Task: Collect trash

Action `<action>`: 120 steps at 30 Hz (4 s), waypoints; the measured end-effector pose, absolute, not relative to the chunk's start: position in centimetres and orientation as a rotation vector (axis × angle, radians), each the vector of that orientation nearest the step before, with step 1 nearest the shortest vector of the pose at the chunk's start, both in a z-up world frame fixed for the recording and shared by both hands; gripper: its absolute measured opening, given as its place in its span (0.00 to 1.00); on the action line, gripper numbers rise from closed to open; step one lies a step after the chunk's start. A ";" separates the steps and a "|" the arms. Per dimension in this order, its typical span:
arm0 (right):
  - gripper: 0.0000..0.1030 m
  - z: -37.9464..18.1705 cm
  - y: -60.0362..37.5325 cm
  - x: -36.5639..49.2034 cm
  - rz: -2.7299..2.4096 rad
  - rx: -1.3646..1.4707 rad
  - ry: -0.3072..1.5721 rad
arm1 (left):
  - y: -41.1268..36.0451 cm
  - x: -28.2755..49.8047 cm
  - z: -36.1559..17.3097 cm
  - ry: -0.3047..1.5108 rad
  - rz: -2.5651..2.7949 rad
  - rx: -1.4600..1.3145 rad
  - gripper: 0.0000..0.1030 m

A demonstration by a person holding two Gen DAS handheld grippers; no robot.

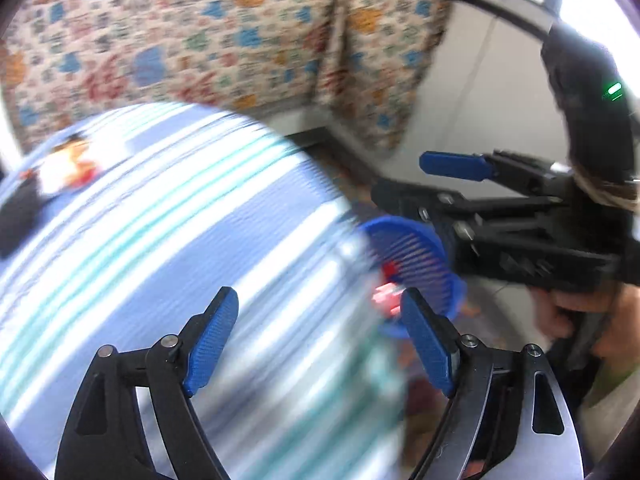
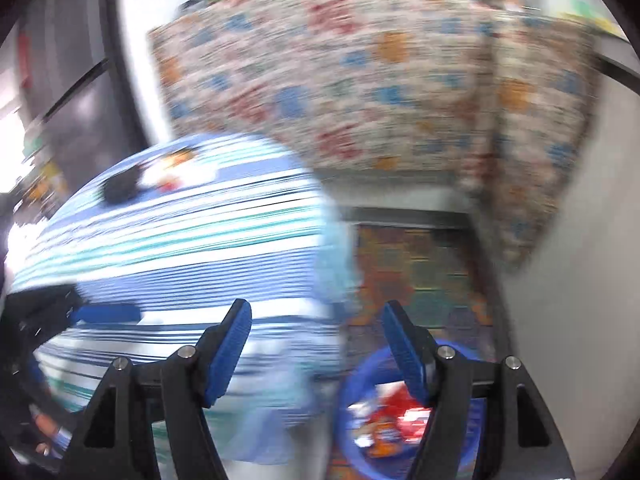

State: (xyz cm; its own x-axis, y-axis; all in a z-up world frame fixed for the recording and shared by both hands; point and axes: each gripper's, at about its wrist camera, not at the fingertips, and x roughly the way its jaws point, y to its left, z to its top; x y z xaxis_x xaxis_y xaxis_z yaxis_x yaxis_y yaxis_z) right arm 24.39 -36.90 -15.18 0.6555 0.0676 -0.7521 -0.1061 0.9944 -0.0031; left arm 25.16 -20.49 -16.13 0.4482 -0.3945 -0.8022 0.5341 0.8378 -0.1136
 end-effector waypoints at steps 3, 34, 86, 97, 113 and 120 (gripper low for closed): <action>0.67 -16.5 -30.8 25.8 0.197 -0.090 0.898 | -15.6 26.0 -16.8 0.976 -0.501 0.184 0.82; 0.84 -21.4 -21.6 30.8 0.243 -0.191 0.948 | 3.4 42.7 -15.3 0.870 -0.534 0.230 0.98; 0.10 -19.9 -17.2 43.8 0.511 -0.515 0.972 | 3.9 32.4 -20.5 0.953 -0.112 0.071 0.99; 0.64 -19.6 -15.3 32.6 0.388 -0.183 1.034 | 4.1 31.7 -20.6 0.956 -0.019 0.023 1.00; 0.94 -20.8 -17.6 31.7 0.296 -0.206 0.963 | 4.0 31.8 -20.7 0.950 -0.001 0.008 1.00; 0.93 -17.8 -18.1 30.5 0.358 -0.254 0.864 | 3.9 31.8 -20.5 0.997 -0.004 0.006 1.00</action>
State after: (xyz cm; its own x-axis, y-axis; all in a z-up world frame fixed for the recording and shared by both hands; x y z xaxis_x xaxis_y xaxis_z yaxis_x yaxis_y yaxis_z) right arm 30.49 -18.06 -17.81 0.5958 0.2034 -0.7770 -0.4059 0.9110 -0.0727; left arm 31.79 3.95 -20.46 0.5428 -0.0008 -0.8399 0.0066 1.0000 0.0033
